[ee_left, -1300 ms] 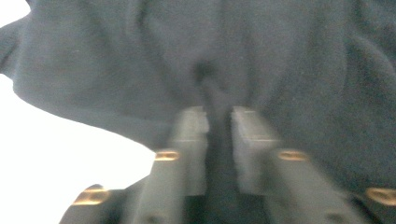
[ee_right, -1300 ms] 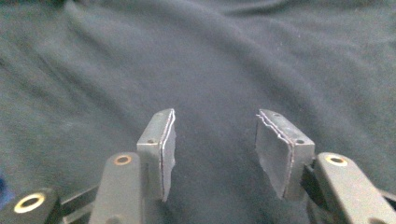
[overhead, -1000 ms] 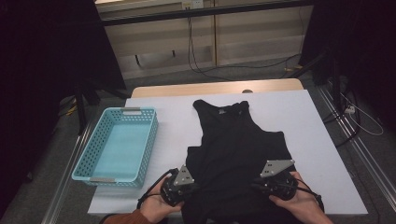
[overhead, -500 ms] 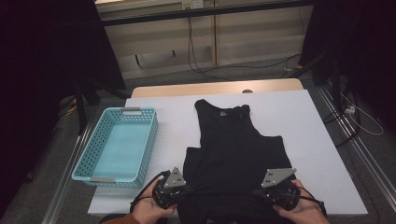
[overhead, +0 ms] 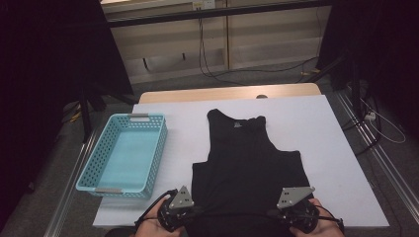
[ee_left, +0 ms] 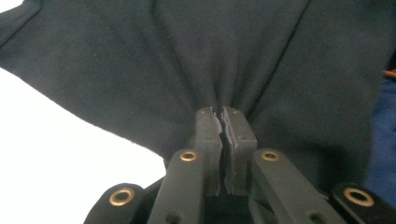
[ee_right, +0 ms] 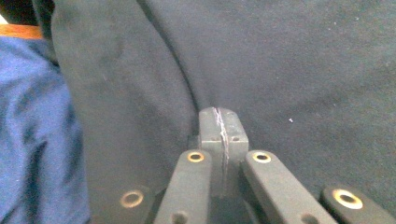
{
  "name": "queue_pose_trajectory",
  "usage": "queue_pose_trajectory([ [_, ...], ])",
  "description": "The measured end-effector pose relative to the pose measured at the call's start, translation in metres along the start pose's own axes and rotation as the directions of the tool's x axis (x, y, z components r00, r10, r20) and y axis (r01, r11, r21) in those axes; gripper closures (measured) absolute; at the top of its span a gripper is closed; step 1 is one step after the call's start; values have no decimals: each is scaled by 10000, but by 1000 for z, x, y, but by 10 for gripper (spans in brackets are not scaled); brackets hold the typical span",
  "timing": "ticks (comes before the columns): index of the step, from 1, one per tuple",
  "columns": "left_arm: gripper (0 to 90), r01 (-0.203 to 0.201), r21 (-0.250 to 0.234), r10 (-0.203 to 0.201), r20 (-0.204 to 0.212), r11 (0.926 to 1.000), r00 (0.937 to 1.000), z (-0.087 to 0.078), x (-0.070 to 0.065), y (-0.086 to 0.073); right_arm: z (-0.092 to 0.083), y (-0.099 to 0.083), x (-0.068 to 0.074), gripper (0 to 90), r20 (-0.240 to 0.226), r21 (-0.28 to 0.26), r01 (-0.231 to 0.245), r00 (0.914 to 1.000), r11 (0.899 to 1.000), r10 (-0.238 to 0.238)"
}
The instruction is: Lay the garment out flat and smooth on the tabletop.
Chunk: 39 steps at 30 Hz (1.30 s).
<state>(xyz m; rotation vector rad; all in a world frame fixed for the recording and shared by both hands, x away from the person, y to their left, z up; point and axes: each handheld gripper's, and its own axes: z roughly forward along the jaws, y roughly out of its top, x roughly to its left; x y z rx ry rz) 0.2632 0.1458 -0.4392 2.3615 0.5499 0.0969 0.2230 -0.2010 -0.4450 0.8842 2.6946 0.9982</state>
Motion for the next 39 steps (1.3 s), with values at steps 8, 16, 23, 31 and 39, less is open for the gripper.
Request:
queue_pose_trajectory([
  [8,755,502,-417,-491,264,9979,9984,-6,5,0,-3,3,-8,764,302,-456,-76,9995,9989,90],
  [16,566,916,-532,-945,-546,9944,9940,-4,27,11,-15,5,-45,551,1686,-1213,-837,9802,9891,1037],
  [23,550,1125,-507,-1177,-1162,9924,9862,4,44,17,-28,-1,-97,568,2810,-1642,-1776,9345,9703,2186],
  [31,575,1262,-470,-1329,-1875,9909,9732,20,51,18,-23,4,-150,625,3769,-1627,-2541,8770,9534,2980],
  [39,574,1625,-872,-1765,-1902,9829,9658,14,55,14,-10,-1,-179,639,3673,-1538,-3335,8546,9301,3671],
])
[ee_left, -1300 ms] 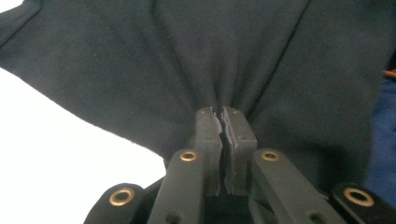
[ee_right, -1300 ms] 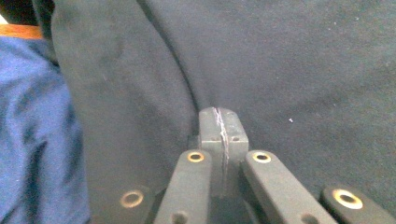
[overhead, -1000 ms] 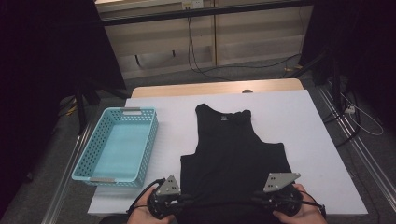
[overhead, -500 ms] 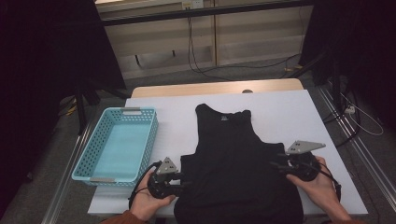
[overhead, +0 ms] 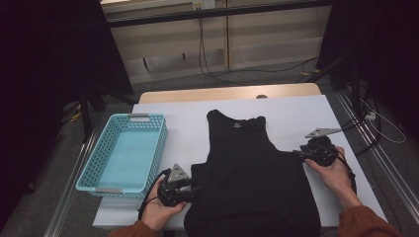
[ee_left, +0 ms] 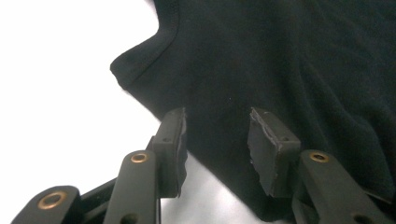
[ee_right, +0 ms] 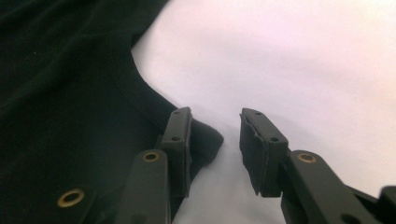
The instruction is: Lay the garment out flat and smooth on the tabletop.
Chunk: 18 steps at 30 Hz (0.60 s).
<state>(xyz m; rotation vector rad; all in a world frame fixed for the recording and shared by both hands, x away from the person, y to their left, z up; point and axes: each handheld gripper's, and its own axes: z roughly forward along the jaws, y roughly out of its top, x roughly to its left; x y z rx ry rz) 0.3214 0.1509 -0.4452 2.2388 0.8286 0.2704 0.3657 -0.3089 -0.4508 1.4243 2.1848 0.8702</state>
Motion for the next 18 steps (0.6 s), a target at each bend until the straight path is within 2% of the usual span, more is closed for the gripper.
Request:
queue_pose_trajectory([
  [2,575,-44,-35,44,-20,10000,10000,0,1,2,0,0,-1,675,-164,-13,-179,9997,9998,179],
  [4,575,16,-48,-16,1,10000,10000,0,3,5,2,-2,1,697,-584,30,-342,9977,9994,344],
  [5,575,50,-65,-51,-106,10000,9999,1,4,6,2,-2,1,735,-565,32,-314,9979,9995,315],
  [6,575,126,-43,-127,-125,9999,9998,1,5,8,2,-2,1,828,-788,58,-363,9962,9993,367],
  [7,575,104,-34,-105,-229,9999,9997,2,7,9,2,-2,1,842,-978,69,-411,9943,9991,416],
  [11,611,185,-56,-187,-479,9998,9987,5,11,16,0,-1,3,867,-491,105,-176,9986,9998,180],
  [13,623,247,50,-244,-462,9997,9986,10,15,19,-2,-2,1,869,-276,98,-160,9995,9998,163],
  [18,632,402,168,-388,-803,9990,9960,21,23,21,-8,-7,-5,870,-22,107,-171,9999,9998,171],
])
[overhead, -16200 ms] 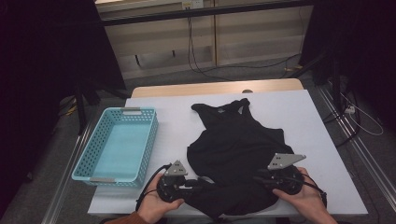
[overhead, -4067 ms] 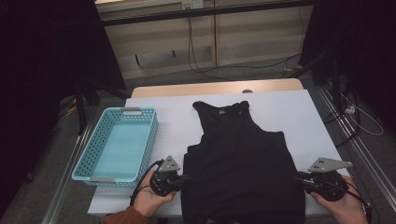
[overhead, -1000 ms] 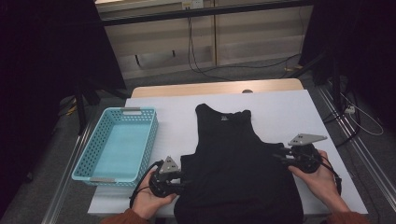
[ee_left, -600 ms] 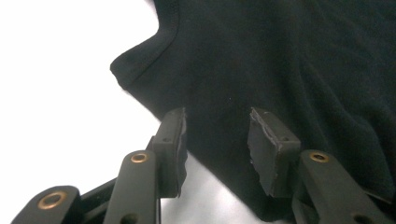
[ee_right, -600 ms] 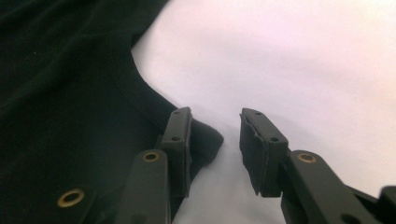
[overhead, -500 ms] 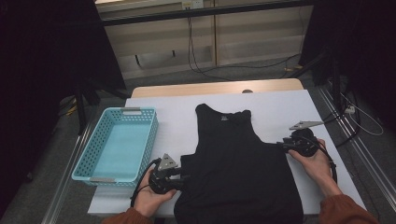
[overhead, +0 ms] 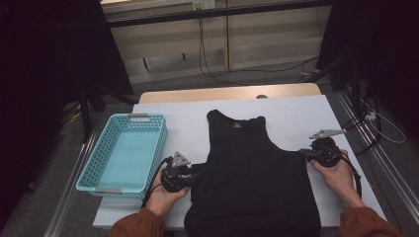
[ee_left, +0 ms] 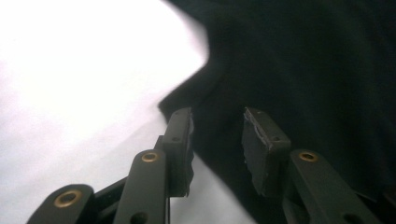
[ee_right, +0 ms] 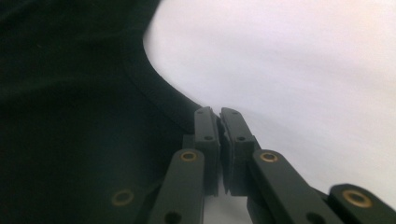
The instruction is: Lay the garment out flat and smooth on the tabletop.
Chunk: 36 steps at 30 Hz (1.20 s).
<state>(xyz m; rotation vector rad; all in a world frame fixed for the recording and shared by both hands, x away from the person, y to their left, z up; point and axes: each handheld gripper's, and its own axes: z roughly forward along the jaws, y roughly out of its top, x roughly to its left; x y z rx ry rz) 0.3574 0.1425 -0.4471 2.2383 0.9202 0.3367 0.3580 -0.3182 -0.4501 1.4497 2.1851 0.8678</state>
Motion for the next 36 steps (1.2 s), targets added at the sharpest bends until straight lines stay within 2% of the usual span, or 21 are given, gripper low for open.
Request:
queue_pose_trajectory([
  [1,623,21,10,-21,-206,10000,9998,0,1,0,-1,-1,-1,871,4,-15,-7,10000,10000,7],
  [3,617,223,-111,-224,-120,9997,9997,-2,4,-1,-3,-3,-3,871,160,-1,-17,9999,10000,17],
  [7,600,303,-101,-305,-280,9995,9991,0,5,-4,-6,-7,-7,871,288,-31,-53,9996,10000,54],
  [12,624,817,-163,-819,-87,9965,9966,-6,9,-4,-7,-8,-7,870,345,-61,-20,9994,10000,22],
  [14,624,1188,-552,-1176,251,9914,9927,-16,11,-5,-7,-8,-7,870,349,-72,-2,9994,10000,4],
  [15,626,1137,-607,-1118,338,9917,9932,-18,11,-5,-7,-9,-7,869,339,-71,-41,9994,10000,43],
  [16,640,1088,-649,-1079,165,9919,9940,-17,10,-6,-7,-9,-7,869,307,-102,-32,9995,9999,35],
  [18,661,875,-273,-874,23,9958,9962,-10,7,-5,-7,-9,-8,869,238,-101,-95,9997,9999,97],
  [20,671,682,-195,-684,-83,9975,9976,-4,6,-3,-7,-9,-7,869,282,-123,-46,9996,9999,50],
  [23,686,770,-181,-779,-492,9969,9957,0,8,-3,-7,-9,-6,868,309,-92,-12,9995,10000,15],
  [27,671,920,-280,-931,-408,9954,9948,3,12,-2,-6,-9,-7,868,279,-144,-6,9996,9999,10],
  [28,678,806,-303,-818,-410,9963,9958,5,11,-2,-6,-9,-7,868,269,-149,-7,9996,9999,11],
  [31,813,469,-370,-478,-239,9982,9986,9,5,1,-6,-9,-7,868,253,-120,-36,9997,9999,39],
  [32,842,470,-382,-479,-212,9982,9986,10,3,3,-6,-9,-6,868,257,-104,-23,9997,9999,25],
  [33,858,482,-376,-486,-118,9981,9987,11,1,4,-6,-9,-6,867,263,-115,-12,9997,9999,15],
  [36,875,54,-322,-61,-215,9995,9997,14,-6,9,-6,-9,-7,867,232,-114,-40,9997,9999,43],
])
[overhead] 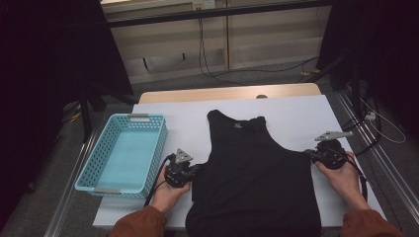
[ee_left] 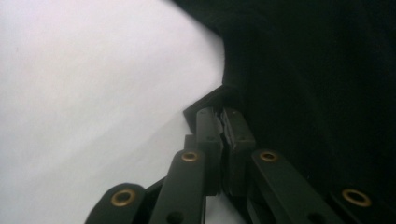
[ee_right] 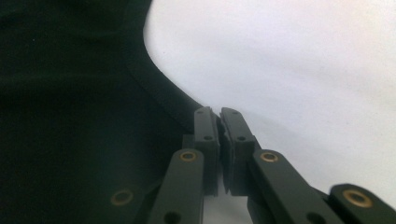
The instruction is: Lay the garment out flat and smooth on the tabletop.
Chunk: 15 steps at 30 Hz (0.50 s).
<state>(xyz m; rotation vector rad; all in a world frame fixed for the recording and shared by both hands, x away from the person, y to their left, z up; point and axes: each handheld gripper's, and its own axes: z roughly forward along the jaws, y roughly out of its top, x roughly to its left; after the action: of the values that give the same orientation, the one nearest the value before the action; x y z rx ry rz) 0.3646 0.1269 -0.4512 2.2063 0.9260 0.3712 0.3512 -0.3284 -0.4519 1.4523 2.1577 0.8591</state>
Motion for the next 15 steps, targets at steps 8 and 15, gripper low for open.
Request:
queue_pose_trajectory([
  [8,862,317,-233,-297,807,9992,9963,-4,-9,5,0,0,-1,866,-41,-61,20,10000,10000,-20],
  [15,757,-132,-380,172,1058,9992,9942,-17,-13,-1,0,0,0,865,-1,-55,15,10000,10000,-15],
])
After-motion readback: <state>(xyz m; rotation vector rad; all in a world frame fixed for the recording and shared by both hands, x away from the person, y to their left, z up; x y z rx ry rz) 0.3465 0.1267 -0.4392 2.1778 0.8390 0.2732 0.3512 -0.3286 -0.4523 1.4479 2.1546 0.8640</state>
